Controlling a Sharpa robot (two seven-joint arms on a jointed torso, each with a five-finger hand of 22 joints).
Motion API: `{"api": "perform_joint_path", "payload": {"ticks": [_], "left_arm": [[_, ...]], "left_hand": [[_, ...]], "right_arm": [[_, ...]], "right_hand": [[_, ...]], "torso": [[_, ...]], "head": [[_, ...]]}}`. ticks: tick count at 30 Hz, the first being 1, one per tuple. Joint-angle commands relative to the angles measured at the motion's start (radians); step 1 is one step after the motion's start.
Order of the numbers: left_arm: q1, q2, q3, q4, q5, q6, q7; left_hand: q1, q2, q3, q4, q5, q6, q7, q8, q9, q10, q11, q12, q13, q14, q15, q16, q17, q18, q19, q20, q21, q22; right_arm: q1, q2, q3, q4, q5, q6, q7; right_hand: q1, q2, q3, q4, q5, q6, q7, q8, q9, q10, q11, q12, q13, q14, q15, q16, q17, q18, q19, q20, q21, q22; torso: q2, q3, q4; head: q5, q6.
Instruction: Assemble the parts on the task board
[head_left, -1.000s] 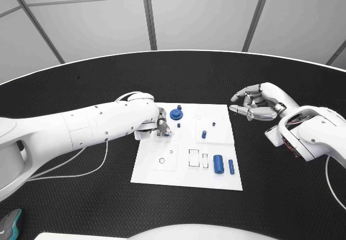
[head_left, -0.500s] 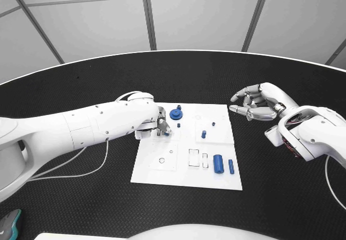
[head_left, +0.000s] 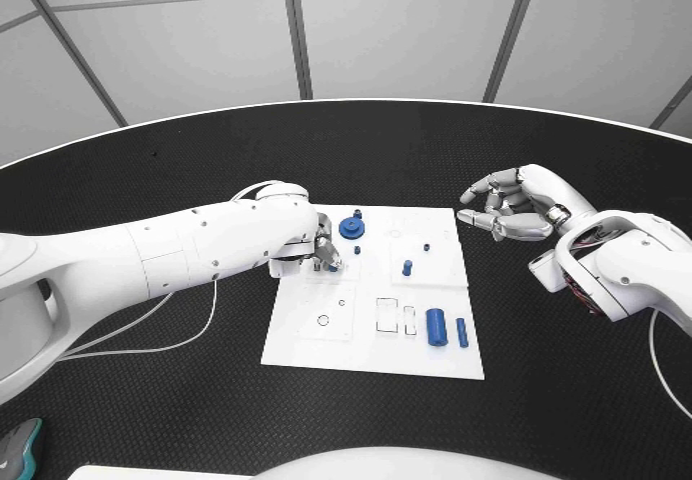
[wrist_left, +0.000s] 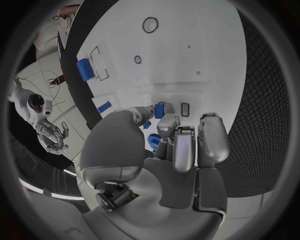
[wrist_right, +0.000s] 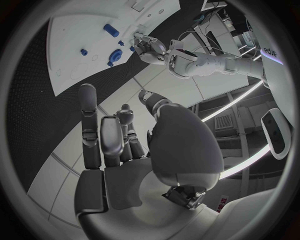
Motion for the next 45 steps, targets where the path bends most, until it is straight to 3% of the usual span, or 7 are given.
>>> {"api": "perform_joint_path", "payload": {"ticks": [1,11,19,24,36,45], "left_arm": [[0.000,-0.002,0.000,0.001,0.000,-0.012,-0.031],[0.000,-0.013,0.000,0.010,0.000,-0.028,-0.027],[0.001,-0.032,0.001,0.025,0.001,0.014,-0.026],[0.003,-0.037,0.001,0.032,0.005,0.051,-0.026],[0.009,-0.029,0.001,0.026,0.009,0.087,-0.027],[0.010,-0.008,0.001,0.001,0.010,0.094,-0.028]], "left_hand": [[0.000,0.010,0.071,-0.067,0.007,-0.005,-0.005,0.002,0.001,-0.003,-0.005,0.003,-0.002,0.097,-0.007,0.004,0.228,-0.019,0.009,0.000,0.004,0.002],[0.003,0.012,0.076,-0.075,0.007,-0.008,-0.006,0.006,0.004,-0.002,-0.006,0.007,0.002,0.098,-0.008,0.004,0.228,-0.019,0.008,0.000,0.003,0.000],[0.007,0.007,0.078,-0.086,0.007,-0.010,-0.007,0.010,0.008,-0.001,-0.007,0.010,0.004,0.098,-0.008,0.006,0.231,-0.019,0.009,0.000,0.004,0.003],[0.007,0.006,0.079,-0.088,0.006,-0.010,-0.007,0.010,0.008,0.000,-0.007,0.011,0.005,0.099,-0.008,0.007,0.232,-0.020,0.009,0.000,0.004,0.003],[0.007,0.006,0.079,-0.088,0.006,-0.010,-0.007,0.010,0.008,0.000,-0.007,0.011,0.005,0.099,-0.008,0.007,0.233,-0.020,0.010,0.000,0.004,0.004],[0.007,0.005,0.079,-0.089,0.006,-0.009,-0.007,0.011,0.009,0.000,-0.007,0.011,0.005,0.099,-0.008,0.007,0.232,-0.020,0.010,0.000,0.004,0.005]], "right_arm": [[0.000,0.000,0.000,0.000,0.000,0.001,0.000],[0.000,-0.001,0.000,-0.001,0.000,0.001,0.000],[0.000,0.000,0.000,-0.003,0.000,0.002,0.000],[0.000,0.001,0.000,-0.006,0.000,0.003,0.000],[0.000,0.002,0.000,-0.008,0.000,0.005,-0.001],[0.000,0.003,0.000,-0.010,0.000,0.007,-0.001]], "right_hand": [[0.000,-0.001,0.002,0.006,0.005,-0.006,0.002,0.006,0.001,-0.004,-0.001,-0.004,-0.001,0.002,-0.001,-0.003,-0.001,0.011,0.009,-0.001,-0.003,-0.001],[0.000,-0.001,0.002,0.006,0.005,-0.006,0.002,0.006,0.001,-0.004,-0.001,-0.004,-0.001,0.002,-0.001,-0.003,-0.001,0.011,0.009,-0.001,-0.003,-0.001],[0.000,-0.001,0.002,0.006,0.005,-0.006,0.002,0.006,0.001,-0.004,-0.001,-0.004,-0.001,0.002,-0.001,-0.003,-0.001,0.011,0.009,-0.001,-0.003,-0.001],[0.000,-0.001,0.002,0.006,0.005,-0.006,0.002,0.006,0.001,-0.004,-0.001,-0.004,-0.001,0.002,-0.001,-0.003,-0.001,0.011,0.009,-0.001,-0.003,-0.001],[0.000,-0.001,0.002,0.006,0.005,-0.006,0.002,0.006,0.001,-0.004,-0.001,-0.004,-0.001,0.002,-0.001,-0.003,-0.001,0.011,0.009,-0.001,-0.003,-0.001],[0.000,-0.001,0.002,0.006,0.005,-0.006,0.002,0.006,0.001,-0.004,-0.001,-0.004,-0.001,0.002,-0.001,-0.003,-0.001,0.011,0.009,-0.001,-0.003,-0.001]], "torso": [[-0.001,0.0003,0.0009],[-0.001,-0.0001,0.0002],[-0.001,0.0009,0.0019],[-0.001,0.0010,-0.0005],[-0.001,0.0021,-0.0006],[0.000,0.0010,0.0000]], "head": [[-0.001,0.000],[-0.002,0.000],[-0.002,0.000],[-0.001,0.001],[-0.002,0.001],[-0.003,0.002]]}}
